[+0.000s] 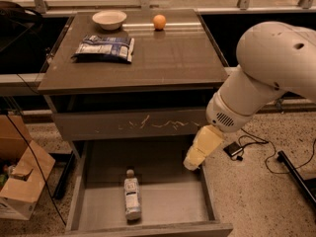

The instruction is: Pick blue plastic bottle from middle drawer and place on counter

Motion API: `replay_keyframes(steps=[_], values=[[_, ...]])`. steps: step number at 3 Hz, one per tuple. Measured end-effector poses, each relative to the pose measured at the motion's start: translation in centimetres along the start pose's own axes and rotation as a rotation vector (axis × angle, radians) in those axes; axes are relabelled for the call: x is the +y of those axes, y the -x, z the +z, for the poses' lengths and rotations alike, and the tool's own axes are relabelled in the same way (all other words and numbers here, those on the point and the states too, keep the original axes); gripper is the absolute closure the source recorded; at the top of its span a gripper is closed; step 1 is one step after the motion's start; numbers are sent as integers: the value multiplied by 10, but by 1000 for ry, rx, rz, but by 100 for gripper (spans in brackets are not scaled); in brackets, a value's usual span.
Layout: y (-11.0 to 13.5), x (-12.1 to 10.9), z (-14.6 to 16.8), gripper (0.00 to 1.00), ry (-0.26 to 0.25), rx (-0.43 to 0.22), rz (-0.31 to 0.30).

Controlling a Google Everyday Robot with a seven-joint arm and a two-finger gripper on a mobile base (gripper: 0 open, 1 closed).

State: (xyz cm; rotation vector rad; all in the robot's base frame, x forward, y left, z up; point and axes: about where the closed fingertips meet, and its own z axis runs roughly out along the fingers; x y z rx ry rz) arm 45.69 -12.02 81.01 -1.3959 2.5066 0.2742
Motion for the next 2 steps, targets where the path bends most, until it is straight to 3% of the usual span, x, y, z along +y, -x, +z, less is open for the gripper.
replay_keyframes(steps=[1,2], values=[[7,6,16,0,1,28,20],[24,13,58,0,44,38,66]])
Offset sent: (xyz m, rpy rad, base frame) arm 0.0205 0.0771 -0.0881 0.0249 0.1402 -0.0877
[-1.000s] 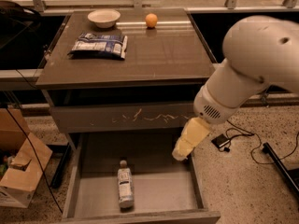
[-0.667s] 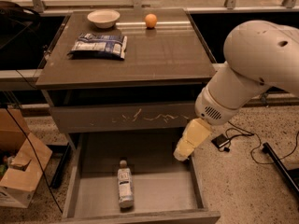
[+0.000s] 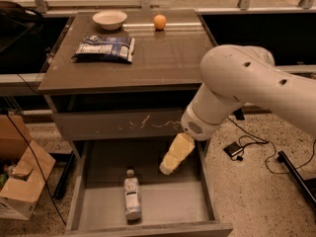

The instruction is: Pick blue plastic bottle from middle drawer and place on counter

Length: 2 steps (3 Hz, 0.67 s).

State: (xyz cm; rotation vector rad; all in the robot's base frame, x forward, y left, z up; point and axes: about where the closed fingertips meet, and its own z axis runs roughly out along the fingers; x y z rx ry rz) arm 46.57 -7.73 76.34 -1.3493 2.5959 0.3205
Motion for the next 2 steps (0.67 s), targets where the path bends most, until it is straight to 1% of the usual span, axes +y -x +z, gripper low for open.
replay_keyframes(steps=[1,2], values=[[10,7,56,0,55,7,73],[16,18,112,0,75,21,150]])
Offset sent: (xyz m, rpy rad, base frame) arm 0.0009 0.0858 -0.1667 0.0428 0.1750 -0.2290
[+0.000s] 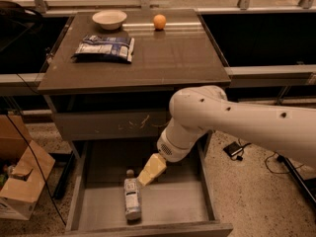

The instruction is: Pick blue plastic bottle from middle drawer and place on counter

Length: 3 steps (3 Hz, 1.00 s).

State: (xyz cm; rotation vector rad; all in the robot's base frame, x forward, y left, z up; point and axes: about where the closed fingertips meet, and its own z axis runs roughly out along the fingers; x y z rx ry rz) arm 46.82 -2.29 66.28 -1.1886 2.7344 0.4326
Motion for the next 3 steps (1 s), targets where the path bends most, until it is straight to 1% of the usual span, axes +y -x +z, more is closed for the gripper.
replay_keyframes(steps=[1,2,3], values=[[3,8,58,0,38,13,85],[5,8,59,0,39,6,98],[8,7,71,0,31,40,111]])
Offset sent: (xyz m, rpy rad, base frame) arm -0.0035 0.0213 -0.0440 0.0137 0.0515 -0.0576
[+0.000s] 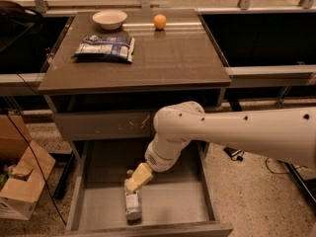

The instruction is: Pick blue plastic bottle from middle drawer and place on counter

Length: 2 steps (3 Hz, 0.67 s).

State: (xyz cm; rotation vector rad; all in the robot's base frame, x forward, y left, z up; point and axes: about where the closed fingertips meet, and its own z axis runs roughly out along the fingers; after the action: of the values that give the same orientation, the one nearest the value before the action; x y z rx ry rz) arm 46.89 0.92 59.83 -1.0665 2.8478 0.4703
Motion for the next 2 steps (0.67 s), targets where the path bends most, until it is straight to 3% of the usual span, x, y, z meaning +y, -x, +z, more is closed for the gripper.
replay_keyframes(steps=[2], values=[[37,-1,81,0,68,-27,174]])
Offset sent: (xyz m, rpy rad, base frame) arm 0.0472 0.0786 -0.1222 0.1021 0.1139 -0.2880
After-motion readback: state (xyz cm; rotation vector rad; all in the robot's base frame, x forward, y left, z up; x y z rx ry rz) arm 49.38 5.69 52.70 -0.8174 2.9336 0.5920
